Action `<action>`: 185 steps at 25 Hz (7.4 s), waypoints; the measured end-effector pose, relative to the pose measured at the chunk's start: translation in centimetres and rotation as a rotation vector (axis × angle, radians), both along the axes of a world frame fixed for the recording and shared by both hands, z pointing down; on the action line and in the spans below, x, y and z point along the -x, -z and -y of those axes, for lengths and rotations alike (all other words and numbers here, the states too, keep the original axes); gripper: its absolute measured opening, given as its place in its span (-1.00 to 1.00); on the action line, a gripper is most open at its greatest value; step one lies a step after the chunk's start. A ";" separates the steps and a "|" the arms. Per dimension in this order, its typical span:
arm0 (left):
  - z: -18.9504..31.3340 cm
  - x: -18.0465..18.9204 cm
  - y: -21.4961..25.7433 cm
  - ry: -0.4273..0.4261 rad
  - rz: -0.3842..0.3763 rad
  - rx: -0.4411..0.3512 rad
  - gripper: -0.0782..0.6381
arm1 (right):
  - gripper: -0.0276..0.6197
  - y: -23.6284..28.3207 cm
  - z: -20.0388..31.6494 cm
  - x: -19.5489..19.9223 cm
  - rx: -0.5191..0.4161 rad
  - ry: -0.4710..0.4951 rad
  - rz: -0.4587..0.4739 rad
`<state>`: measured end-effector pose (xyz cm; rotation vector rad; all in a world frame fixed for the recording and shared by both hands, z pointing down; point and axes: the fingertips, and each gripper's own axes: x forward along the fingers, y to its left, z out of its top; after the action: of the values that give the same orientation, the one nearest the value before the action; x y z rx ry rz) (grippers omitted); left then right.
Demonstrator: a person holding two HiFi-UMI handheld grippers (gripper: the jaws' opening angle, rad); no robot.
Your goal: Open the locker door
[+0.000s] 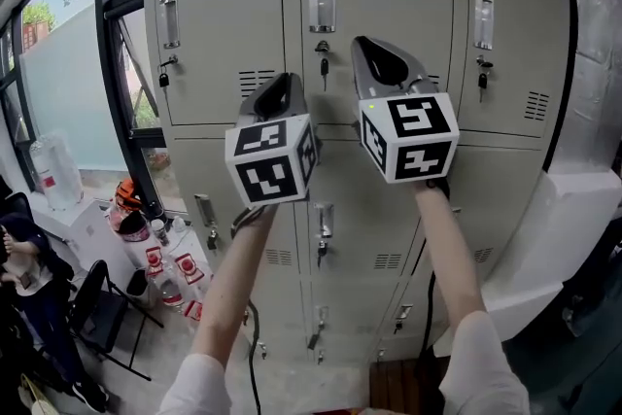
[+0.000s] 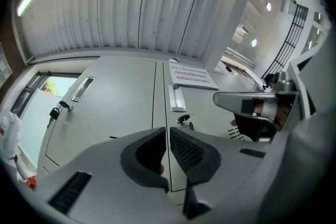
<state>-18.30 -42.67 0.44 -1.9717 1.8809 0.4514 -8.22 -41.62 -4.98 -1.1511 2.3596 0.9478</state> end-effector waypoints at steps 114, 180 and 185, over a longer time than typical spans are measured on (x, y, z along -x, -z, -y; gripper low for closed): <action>-9.9 -13.3 -6.5 -0.540 0.069 0.167 -0.50 | -0.68 -6.5 -12.8 -11.6 0.255 0.016 0.053; -9.4 -39.7 -6.4 -1.039 0.213 0.170 -0.44 | -0.90 -11.2 -14.5 -28.4 0.301 -0.249 0.133; -9.6 -38.8 -5.7 -0.995 0.208 0.138 -0.31 | -0.90 -10.9 -15.0 -28.5 0.295 -0.233 0.138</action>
<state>20.50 -33.07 6.16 -2.8170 0.7089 0.3400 20.26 -26.59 5.94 -1.5776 2.3418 0.5749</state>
